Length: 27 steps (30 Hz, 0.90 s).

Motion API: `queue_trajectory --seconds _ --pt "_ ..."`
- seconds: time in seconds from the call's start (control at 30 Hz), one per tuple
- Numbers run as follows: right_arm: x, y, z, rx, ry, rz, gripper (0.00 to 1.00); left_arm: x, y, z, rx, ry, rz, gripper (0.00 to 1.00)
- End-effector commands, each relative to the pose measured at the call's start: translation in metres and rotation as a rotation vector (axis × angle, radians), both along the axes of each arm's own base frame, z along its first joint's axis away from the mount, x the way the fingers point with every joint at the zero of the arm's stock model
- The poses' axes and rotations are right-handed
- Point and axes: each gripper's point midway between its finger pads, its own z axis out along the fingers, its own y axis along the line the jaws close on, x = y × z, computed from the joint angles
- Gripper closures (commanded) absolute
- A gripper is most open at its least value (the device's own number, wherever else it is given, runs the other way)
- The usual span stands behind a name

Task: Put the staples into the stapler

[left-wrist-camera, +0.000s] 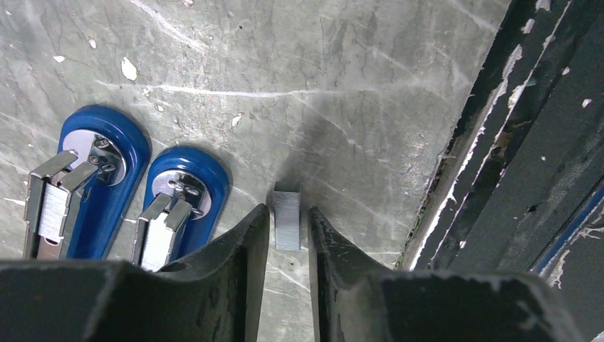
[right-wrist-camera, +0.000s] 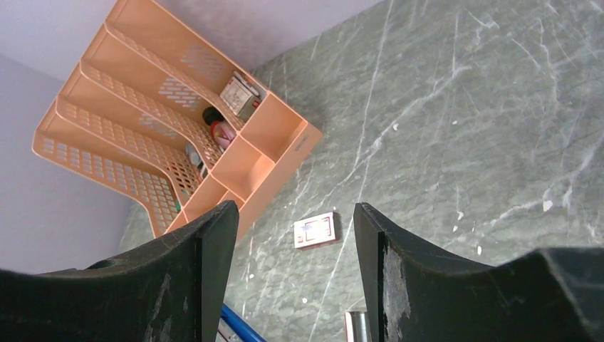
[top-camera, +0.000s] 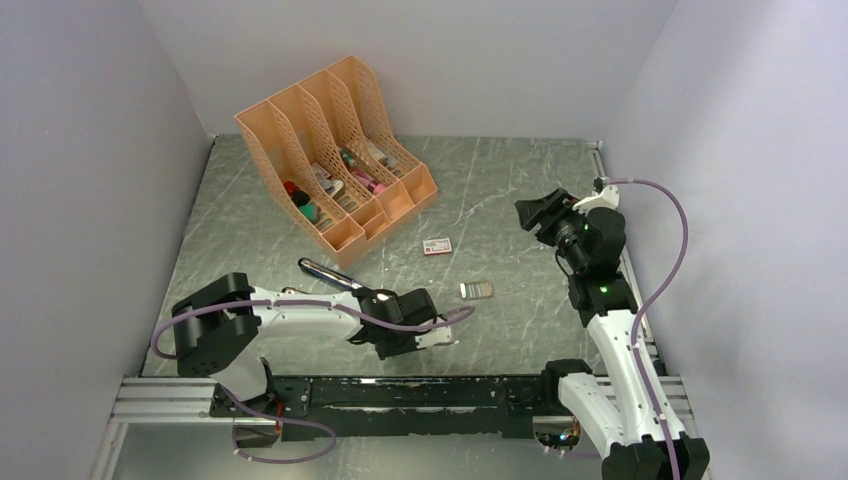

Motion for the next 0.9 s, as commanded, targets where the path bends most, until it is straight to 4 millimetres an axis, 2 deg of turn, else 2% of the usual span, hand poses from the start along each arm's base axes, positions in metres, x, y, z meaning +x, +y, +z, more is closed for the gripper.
queue_trajectory --seconds 0.0,0.13,0.23,0.3,0.4,0.47,0.57,0.73,0.87 --pt "0.000 0.002 0.014 -0.013 -0.067 0.030 0.35 -0.003 -0.002 0.007 -0.027 0.003 -0.007 0.67" --pt "-0.004 0.009 0.027 -0.021 -0.139 0.076 0.34 0.001 -0.007 0.024 -0.089 -0.024 0.022 0.55" --pt "-0.010 0.011 0.042 -0.044 -0.246 0.097 0.33 0.011 -0.016 0.053 -0.191 -0.072 0.076 0.50" --pt "-0.013 0.013 0.048 -0.059 -0.311 0.111 0.32 0.025 -0.024 0.084 -0.321 -0.089 0.151 0.47" --pt "-0.018 0.021 0.057 -0.002 -0.396 0.146 0.22 0.052 -0.031 0.150 -0.674 -0.010 0.261 0.41" --pt "-0.025 0.034 0.065 -0.016 -0.490 0.232 0.21 0.082 -0.013 0.187 -0.863 -0.029 0.353 0.37" --pt "-0.036 0.060 0.058 -0.046 -0.536 0.419 0.21 0.120 0.018 0.215 -0.969 -0.086 0.502 0.32" --pt "-0.052 0.108 0.038 -0.185 -0.581 0.689 0.23 0.164 0.061 0.223 -1.036 -0.074 0.685 0.30" --pt "-0.077 0.166 0.009 -0.350 -0.551 0.923 0.22 0.187 0.094 0.230 -1.115 -0.120 0.816 0.28"
